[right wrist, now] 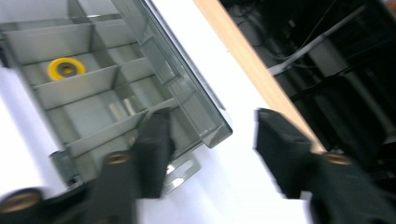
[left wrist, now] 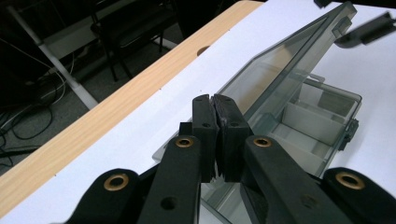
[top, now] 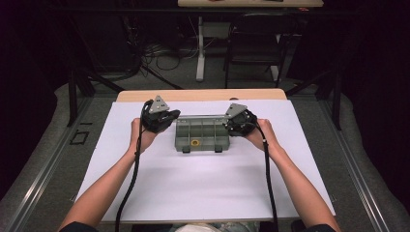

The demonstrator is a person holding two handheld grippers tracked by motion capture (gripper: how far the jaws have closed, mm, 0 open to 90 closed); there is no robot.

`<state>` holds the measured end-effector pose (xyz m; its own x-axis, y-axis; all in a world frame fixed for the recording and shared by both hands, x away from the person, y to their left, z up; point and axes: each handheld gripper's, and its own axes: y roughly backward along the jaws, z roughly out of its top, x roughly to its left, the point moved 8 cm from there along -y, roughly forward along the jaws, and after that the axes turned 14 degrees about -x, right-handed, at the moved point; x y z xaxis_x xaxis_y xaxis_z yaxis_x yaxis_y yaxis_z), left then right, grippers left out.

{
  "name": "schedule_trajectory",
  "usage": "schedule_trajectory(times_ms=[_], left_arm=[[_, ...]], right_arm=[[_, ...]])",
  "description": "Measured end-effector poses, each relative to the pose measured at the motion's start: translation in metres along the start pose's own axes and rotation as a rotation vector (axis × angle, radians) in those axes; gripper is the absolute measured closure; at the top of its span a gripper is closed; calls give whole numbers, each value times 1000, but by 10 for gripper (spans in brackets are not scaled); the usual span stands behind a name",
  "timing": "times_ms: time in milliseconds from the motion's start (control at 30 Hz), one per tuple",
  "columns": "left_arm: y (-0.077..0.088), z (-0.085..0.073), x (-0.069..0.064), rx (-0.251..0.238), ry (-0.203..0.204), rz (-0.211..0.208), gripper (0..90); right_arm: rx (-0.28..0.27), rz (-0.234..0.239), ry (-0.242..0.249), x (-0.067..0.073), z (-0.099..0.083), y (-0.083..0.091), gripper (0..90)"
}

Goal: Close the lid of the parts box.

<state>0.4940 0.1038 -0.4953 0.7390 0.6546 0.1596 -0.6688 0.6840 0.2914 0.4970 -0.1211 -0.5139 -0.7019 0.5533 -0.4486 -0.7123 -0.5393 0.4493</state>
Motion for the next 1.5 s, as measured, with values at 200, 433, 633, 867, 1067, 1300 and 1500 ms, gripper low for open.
schedule_trajectory(times_ms=[200, 433, 633, 867, 1067, 1300, 1500], left_arm=[[1, -8, -4, 7, 13, -11, 887], [2, -15, -8, 13, 26, -22, 895], [3, -22, -11, 25, 30, -29, 896], [4, -27, -15, 33, 30, -36, 895], [4, -35, -18, 45, 32, -44, 895], [4, -43, -21, 52, 42, -49, 895], [2, -50, -23, 64, 43, -51, 895]], right_arm=[[-42, 114, -80, 9, 3, 9, 350], [-79, 142, -90, 12, 12, 22, 677], [-97, 92, -134, 7, 14, 24, 900], [-86, 93, -142, 14, 12, 18, 900], [-78, 101, -135, 22, 9, 12, 900], [-59, 115, -135, 28, 2, 7, 900], [-43, 122, -139, 33, -5, 5, 900]])
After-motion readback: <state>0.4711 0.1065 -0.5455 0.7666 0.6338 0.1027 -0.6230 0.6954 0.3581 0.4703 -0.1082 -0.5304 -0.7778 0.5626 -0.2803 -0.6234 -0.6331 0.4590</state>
